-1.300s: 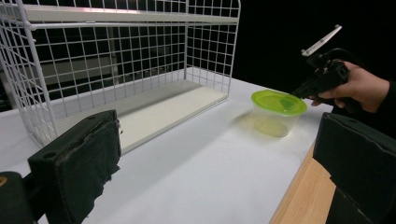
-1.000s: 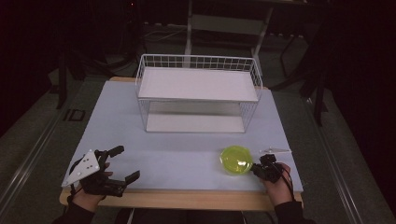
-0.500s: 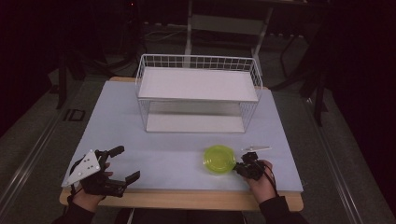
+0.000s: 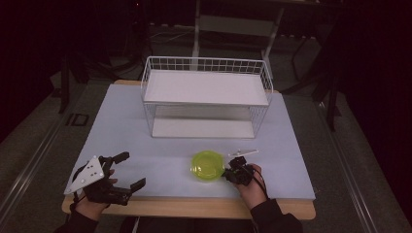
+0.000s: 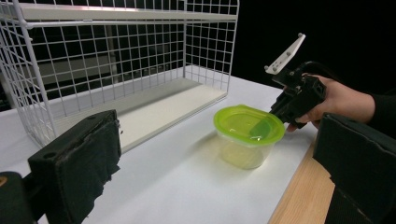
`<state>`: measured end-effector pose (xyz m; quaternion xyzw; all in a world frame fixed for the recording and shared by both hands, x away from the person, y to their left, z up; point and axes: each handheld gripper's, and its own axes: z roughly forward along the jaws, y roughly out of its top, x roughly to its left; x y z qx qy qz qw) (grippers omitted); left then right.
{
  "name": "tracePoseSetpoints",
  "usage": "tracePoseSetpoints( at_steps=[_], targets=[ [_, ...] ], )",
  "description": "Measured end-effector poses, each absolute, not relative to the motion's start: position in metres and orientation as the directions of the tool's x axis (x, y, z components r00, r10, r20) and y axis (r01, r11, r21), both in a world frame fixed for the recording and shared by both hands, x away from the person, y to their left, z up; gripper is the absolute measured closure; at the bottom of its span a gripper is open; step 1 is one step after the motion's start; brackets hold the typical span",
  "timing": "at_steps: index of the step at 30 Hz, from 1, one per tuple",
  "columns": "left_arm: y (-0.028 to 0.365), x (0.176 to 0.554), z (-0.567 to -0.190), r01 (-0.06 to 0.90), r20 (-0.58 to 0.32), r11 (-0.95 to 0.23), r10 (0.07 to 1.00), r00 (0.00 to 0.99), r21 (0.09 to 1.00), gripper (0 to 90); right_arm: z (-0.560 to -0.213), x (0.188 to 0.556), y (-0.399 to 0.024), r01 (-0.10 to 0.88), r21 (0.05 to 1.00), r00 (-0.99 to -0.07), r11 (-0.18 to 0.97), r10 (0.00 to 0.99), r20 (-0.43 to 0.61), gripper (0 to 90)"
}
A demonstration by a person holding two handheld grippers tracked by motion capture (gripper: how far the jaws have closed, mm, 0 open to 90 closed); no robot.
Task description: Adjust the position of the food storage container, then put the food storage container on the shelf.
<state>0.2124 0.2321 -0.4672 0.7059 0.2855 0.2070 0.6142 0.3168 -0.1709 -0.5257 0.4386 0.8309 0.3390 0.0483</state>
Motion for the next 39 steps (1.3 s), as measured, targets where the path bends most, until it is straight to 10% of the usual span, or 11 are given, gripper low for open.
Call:
tracePoseSetpoints(
  at_steps=[18, 39],
  targets=[
    [0.231, 0.212, -0.467, 0.153, -0.059, -0.089, 0.647, 0.76, 0.984, 1.8, -0.521, 0.313, -0.153, 0.66, 0.623, -0.648, 0.421, 0.738, 0.188, 80.8],
    [0.219, 0.211, -0.451, 0.222, -0.126, -0.089, 0.599, 0.791, 0.971, 1.8, -0.452, 0.266, -0.195, 0.45, 0.812, -0.719, 0.373, 0.69, 0.082, 16.0]
  ],
)
